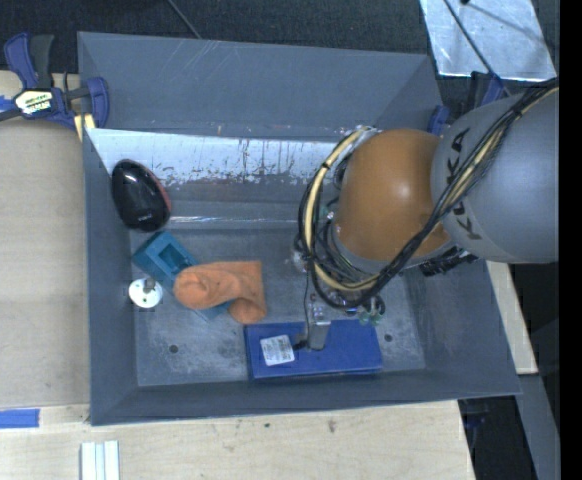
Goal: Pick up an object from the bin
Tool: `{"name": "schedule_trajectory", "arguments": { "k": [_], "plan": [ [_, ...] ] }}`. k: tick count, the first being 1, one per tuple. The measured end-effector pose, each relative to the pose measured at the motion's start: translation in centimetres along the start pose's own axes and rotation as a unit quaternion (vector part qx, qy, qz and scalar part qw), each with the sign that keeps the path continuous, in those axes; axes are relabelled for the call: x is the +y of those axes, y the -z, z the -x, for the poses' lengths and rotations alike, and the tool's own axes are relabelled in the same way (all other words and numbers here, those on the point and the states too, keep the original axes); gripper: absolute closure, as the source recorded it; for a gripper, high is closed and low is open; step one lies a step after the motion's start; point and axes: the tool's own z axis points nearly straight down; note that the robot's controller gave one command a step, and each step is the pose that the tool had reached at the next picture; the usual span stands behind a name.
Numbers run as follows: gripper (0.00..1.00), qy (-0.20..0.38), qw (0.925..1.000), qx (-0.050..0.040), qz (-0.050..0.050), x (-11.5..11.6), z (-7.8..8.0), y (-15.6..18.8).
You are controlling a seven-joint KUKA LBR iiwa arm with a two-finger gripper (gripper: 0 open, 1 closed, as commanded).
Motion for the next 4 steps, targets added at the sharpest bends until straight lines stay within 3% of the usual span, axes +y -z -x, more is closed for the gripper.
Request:
{"name": "schedule_trajectory", "arguments": {
  "k": [1,2,3,4],
  "plan": [
    [0.0,-0.001,1.0,-0.0043,0.0,0.0,0.2,0.5],
    [0.0,-0.013,0.9999,-0.0079,0.0,2.8,2.4,-3.4],
    [0.0,-0.028,0.9996,-0.0011,0.001,4.3,3.3,-6.5],
    [1.0,-0.021,0.9998,0.004,-0.003,7.5,4.3,-6.4]
  ]
}}
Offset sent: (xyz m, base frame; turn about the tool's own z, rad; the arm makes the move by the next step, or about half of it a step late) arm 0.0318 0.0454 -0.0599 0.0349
